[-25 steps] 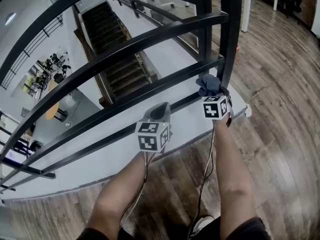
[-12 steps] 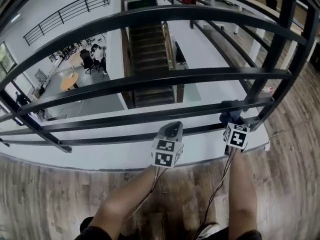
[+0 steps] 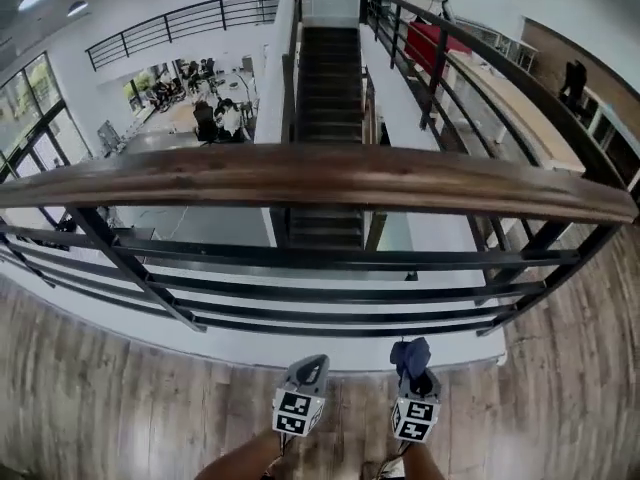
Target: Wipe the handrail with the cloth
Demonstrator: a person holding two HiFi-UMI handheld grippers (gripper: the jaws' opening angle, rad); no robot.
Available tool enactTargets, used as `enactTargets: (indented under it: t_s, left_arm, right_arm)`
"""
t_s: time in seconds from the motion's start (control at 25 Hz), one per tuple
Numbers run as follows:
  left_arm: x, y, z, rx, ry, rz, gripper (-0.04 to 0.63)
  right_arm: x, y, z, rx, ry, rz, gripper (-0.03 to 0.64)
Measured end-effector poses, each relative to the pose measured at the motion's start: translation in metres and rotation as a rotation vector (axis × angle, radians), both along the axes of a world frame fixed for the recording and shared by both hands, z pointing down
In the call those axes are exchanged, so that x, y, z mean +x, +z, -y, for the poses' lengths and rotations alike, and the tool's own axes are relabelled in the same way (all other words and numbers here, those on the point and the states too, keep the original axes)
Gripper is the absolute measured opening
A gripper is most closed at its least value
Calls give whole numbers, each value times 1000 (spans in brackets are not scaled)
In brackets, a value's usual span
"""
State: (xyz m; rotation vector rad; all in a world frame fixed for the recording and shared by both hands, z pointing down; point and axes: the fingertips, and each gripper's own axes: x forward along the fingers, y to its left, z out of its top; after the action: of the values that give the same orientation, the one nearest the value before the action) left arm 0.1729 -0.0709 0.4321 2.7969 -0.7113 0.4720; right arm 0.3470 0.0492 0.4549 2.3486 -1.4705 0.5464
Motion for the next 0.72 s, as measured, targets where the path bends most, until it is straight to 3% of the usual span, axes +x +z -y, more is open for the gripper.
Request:
enactTargets:
  t_s: [0.12,0.2,0.24,0.4,0.72]
  left_arm:
    - [-43,-108,-21,110,23,61,3]
    - [-55,-190,-49,201,54,119,3]
    - [-59,-229,-62,210,58,118,3]
    - [-86,-348,-91,168,-20,9,3]
    - [-130,-456,-103,142,-126,-147,3]
  right_arm:
    - [-70,-126,-14,61,-81,16,95]
    - [-95,-216,-26,95,-125,11,95]
    - [-104,-259,-31,112,-144,-4,95]
    - [-132,-384,-48,185,-190,-75,95]
    - [-166,-484,-69,283,-271,-205,84]
